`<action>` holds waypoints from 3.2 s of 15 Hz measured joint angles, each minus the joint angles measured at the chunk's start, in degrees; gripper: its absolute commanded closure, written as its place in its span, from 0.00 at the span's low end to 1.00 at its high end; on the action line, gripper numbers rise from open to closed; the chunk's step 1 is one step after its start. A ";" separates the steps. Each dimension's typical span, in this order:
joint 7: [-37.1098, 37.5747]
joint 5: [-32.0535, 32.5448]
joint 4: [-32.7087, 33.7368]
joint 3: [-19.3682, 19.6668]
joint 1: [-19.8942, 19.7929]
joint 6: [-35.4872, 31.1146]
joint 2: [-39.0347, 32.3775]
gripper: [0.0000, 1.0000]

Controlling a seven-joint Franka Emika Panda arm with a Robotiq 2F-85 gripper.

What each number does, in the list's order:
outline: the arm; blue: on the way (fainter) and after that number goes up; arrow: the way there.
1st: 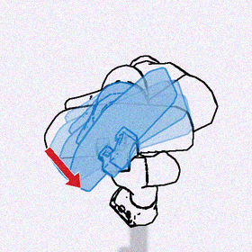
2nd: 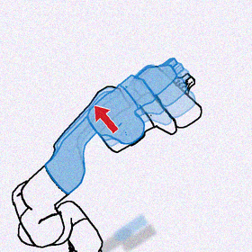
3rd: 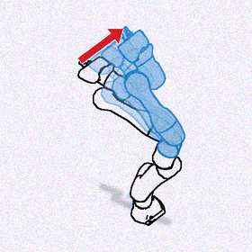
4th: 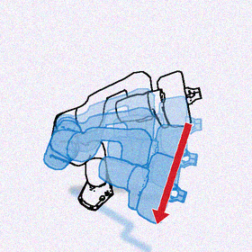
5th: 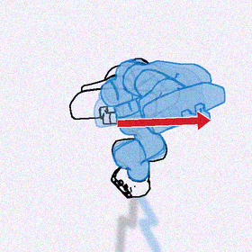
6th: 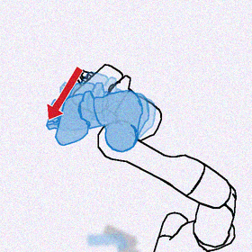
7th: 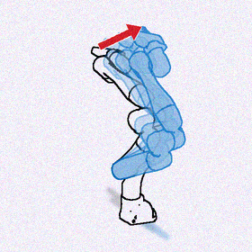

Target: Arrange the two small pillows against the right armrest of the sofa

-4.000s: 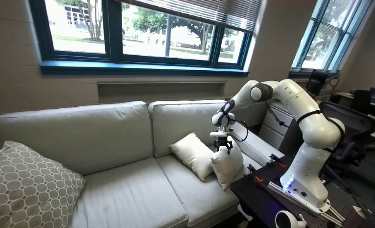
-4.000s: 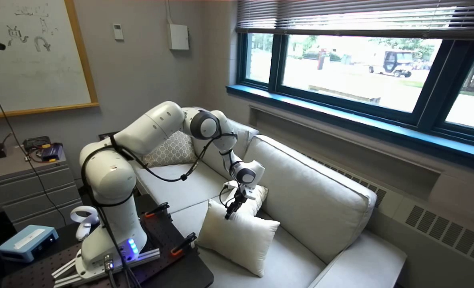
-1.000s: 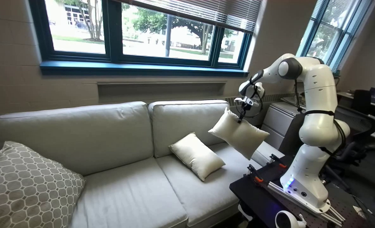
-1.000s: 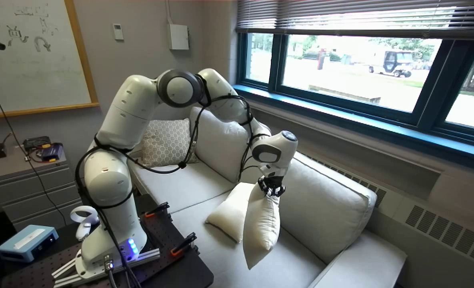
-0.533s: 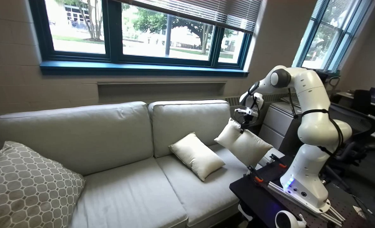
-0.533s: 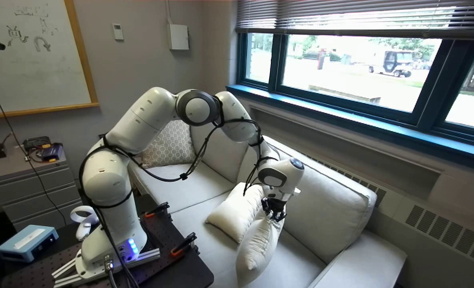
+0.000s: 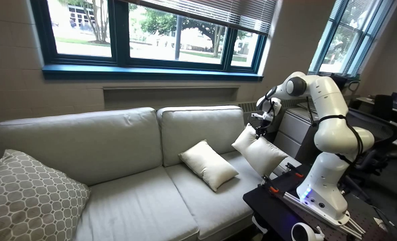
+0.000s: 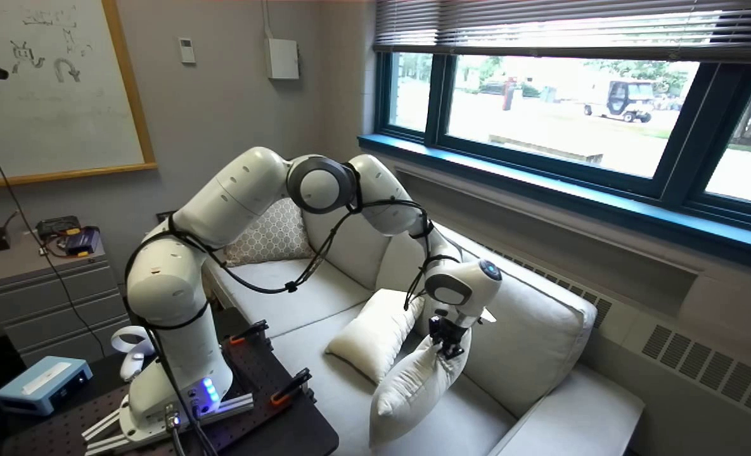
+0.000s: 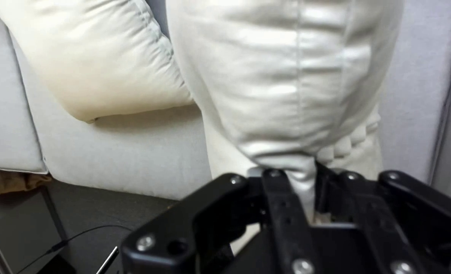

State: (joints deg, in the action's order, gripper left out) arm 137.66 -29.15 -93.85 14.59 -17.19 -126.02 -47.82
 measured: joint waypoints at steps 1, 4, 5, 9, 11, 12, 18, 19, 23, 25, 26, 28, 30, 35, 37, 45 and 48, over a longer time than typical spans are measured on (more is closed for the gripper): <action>1.34 0.48 2.34 -0.06 0.07 1.34 -0.88 0.91; 4.51 2.62 10.70 -0.47 0.18 6.16 -5.11 0.91; 5.31 3.42 13.46 -0.59 0.18 7.83 -6.98 0.91; 6.90 5.14 23.39 -0.92 -0.57 13.15 -15.72 0.91; 7.12 5.48 28.02 -0.83 -1.72 15.32 -20.12 0.91; 7.12 5.48 30.13 -0.68 -2.46 16.28 -21.98 0.91; 7.06 5.73 41.01 0.22 -7.71 21.50 -28.84 0.91; 6.97 5.98 43.15 0.22 -8.26 22.33 -29.78 0.91; 6.45 6.49 51.26 0.05 -8.70 24.58 -33.76 0.91; 6.41 6.55 54.49 -0.05 -8.62 25.31 -35.98 0.91; 6.41 7.44 54.97 -0.65 -8.74 24.99 -36.51 0.92; 6.53 9.73 54.70 -2.05 -9.25 24.23 -36.56 0.93; 6.65 10.63 54.69 -2.72 -10.27 23.72 -36.55 0.93; 6.66 10.59 54.66 -5.25 -15.56 21.90 -36.56 0.93; 6.54 10.59 54.57 -6.26 -17.20 21.59 -36.56 0.94; 5.40 10.59 53.82 -8.72 -18.45 20.54 -36.56 0.59; 4.45 10.59 53.84 -8.91 -18.49 20.49 -36.55 0.35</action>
State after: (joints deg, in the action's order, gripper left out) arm 142.11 -18.56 -40.01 5.68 -35.69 -105.52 -84.37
